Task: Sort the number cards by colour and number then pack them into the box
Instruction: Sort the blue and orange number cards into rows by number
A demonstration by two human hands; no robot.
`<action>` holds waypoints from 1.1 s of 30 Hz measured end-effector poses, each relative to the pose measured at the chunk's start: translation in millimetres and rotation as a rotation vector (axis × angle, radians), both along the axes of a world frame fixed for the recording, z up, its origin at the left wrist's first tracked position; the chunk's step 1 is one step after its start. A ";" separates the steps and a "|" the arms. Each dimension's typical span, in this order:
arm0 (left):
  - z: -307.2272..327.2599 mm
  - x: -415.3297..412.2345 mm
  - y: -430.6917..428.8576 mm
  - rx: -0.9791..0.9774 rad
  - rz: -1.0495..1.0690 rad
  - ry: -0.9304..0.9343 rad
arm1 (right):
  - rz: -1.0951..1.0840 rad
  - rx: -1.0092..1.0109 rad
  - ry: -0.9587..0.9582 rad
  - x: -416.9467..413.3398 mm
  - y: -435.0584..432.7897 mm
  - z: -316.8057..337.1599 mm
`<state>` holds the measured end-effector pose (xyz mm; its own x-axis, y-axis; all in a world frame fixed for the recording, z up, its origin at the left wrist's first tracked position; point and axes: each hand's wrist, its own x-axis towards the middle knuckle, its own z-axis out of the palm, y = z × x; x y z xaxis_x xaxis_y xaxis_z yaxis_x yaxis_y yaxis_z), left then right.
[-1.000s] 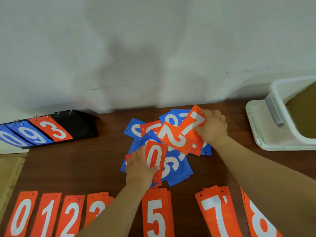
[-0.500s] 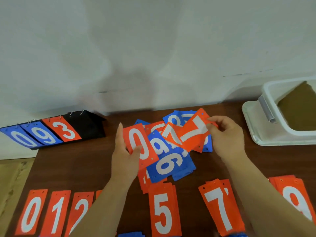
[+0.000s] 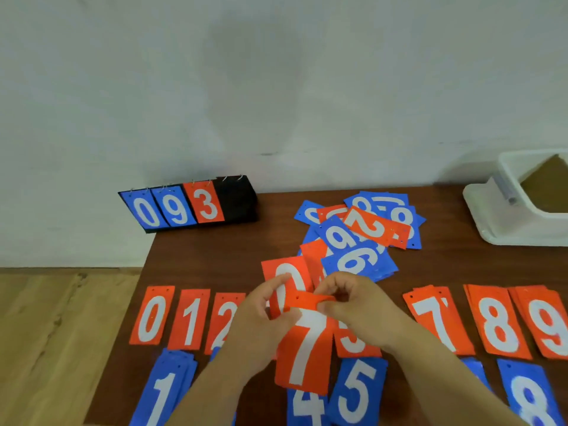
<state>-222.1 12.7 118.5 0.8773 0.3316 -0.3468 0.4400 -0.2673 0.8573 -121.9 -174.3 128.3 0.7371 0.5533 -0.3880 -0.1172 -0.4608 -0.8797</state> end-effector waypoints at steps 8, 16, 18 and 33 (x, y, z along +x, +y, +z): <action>44.0 -76.9 63.4 -0.037 -0.252 0.034 | 0.065 0.002 -0.125 -51.3 61.4 43.1; 40.5 -121.7 101.3 0.134 -0.047 -0.053 | -0.097 0.042 -0.072 -86.7 92.4 56.2; 36.4 -125.4 104.3 0.131 0.049 -0.069 | -0.192 0.055 -0.079 -97.3 94.0 53.5; 23.9 -109.0 82.4 0.153 0.051 -0.029 | 0.351 -0.183 -0.009 -79.3 57.5 39.8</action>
